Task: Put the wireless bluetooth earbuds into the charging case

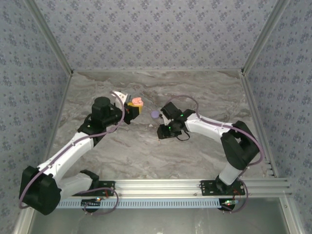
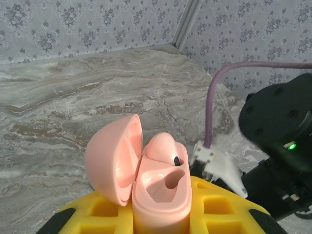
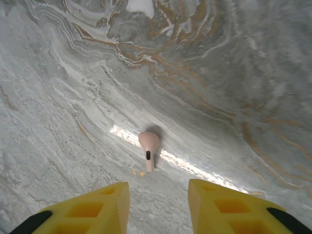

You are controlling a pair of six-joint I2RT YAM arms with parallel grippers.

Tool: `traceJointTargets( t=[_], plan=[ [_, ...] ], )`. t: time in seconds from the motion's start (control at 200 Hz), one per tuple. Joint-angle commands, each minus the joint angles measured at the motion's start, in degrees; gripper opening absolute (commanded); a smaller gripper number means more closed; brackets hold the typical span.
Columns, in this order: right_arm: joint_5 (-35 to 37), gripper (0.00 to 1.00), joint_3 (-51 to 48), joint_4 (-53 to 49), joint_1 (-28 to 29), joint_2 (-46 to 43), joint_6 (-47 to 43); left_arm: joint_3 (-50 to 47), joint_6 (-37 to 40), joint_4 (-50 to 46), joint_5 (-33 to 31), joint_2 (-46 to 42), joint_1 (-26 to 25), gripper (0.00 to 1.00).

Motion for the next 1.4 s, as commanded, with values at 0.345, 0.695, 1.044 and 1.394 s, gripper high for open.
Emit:
traceJointTargets(
  t=[0.345, 0.695, 1.044, 1.394],
  plan=[
    [3.33, 0.31, 5.23, -2.36, 3.74, 7.70, 1.77, -1.23, 0.40, -1.64, -1.07, -2.91, 0.35, 0.00],
    [4.05, 0.28, 7.48, -3.33, 4.50, 10.92, 1.96, -1.67, 0.40, -1.64, -1.03, -3.10, 0.36, 0.00],
    [7.21, 0.22, 7.62, -4.53, 4.68, 11.97, 2.63, -2.02, 0.40, -1.64, -1.16, -3.35, 0.38, 0.00],
    [11.72, 0.16, 4.04, -6.49, 2.35, 9.55, 2.88, -1.95, 0.14, -1.49, -1.16, -3.27, 0.35, 0.00]
  ],
)
